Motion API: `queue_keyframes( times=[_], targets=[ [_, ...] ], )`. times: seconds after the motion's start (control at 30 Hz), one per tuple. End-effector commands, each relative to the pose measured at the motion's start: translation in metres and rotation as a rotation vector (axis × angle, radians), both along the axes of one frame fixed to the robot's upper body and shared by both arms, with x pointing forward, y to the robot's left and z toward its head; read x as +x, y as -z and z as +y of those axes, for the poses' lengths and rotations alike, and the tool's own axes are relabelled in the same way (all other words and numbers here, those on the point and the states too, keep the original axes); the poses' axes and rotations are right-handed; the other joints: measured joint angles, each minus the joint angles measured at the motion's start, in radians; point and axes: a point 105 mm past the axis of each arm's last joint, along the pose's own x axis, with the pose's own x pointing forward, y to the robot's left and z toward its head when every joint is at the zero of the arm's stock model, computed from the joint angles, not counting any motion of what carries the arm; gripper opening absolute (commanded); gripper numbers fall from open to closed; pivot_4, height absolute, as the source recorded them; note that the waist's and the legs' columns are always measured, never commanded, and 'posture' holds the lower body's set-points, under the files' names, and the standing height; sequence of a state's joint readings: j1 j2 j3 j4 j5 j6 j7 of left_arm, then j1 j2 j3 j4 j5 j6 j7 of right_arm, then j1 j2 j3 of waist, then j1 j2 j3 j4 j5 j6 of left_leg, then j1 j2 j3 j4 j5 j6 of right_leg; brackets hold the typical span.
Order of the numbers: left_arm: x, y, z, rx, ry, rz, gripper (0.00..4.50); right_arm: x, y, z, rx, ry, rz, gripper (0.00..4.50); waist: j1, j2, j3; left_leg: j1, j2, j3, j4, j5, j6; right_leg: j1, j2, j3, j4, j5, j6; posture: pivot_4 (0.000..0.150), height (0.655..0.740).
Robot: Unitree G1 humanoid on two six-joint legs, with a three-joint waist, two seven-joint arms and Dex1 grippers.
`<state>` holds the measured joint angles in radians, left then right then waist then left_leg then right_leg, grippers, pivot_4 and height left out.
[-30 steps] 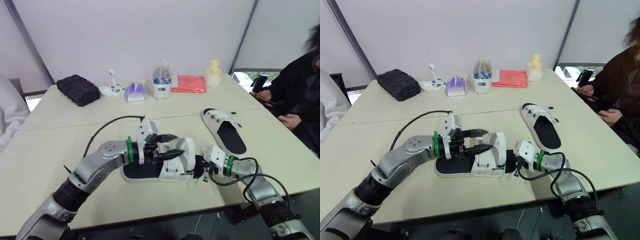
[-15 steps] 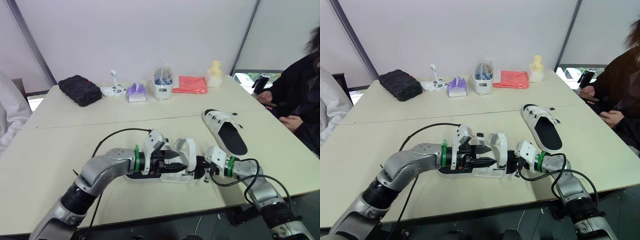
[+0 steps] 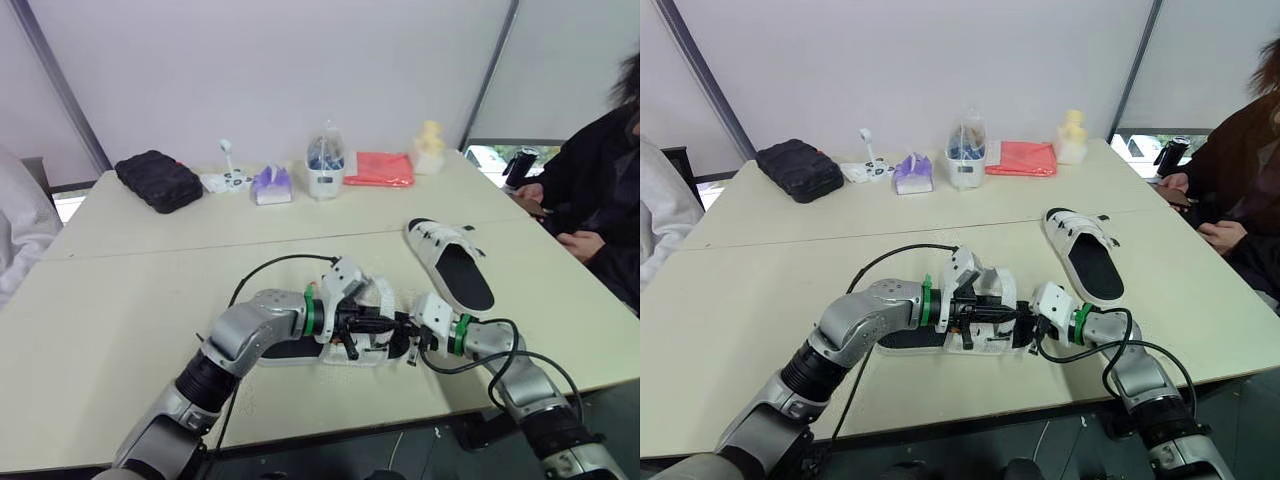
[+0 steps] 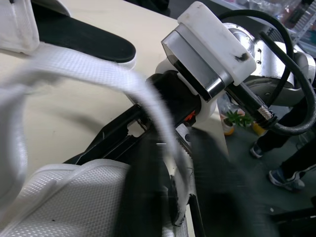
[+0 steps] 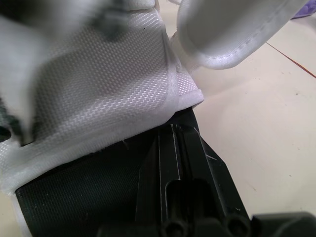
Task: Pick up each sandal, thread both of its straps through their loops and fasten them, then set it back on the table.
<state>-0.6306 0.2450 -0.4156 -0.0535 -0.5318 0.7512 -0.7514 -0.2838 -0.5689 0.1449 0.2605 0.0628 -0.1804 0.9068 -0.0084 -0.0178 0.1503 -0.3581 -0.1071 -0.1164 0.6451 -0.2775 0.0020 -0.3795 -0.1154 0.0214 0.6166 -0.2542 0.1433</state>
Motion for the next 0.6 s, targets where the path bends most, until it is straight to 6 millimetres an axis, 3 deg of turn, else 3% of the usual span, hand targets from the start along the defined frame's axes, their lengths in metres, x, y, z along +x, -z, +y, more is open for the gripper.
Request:
queue_keyframes(
  times=[0.03,0.3,0.6],
  targets=[
    [0.000,-0.007,-0.003,-0.037,-0.009,0.005,0.03,-0.010,0.035,-0.009,-0.063,0.042,0.141,0.00,0.000,0.000,0.000,0.000,0.000,0.000,0.000,0.000,0.000,0.000,0.000,0.000,0.000,0.000,0.000,0.150,0.7400],
    [0.009,-0.043,0.015,-0.206,-0.019,0.194,0.03,-0.009,0.036,-0.008,-0.062,0.037,0.147,0.00,-0.001,0.000,0.000,0.000,0.000,-0.001,0.000,0.000,0.000,0.000,0.000,-0.001,0.000,0.000,0.000,0.150,0.7400],
    [0.009,-0.027,0.023,-0.209,-0.035,0.444,0.03,-0.007,0.036,-0.006,-0.064,0.031,0.152,0.00,-0.003,0.000,0.000,0.000,0.000,-0.001,0.000,-0.001,-0.001,0.000,0.000,-0.001,-0.001,0.000,0.001,0.150,0.7400]
  ],
)
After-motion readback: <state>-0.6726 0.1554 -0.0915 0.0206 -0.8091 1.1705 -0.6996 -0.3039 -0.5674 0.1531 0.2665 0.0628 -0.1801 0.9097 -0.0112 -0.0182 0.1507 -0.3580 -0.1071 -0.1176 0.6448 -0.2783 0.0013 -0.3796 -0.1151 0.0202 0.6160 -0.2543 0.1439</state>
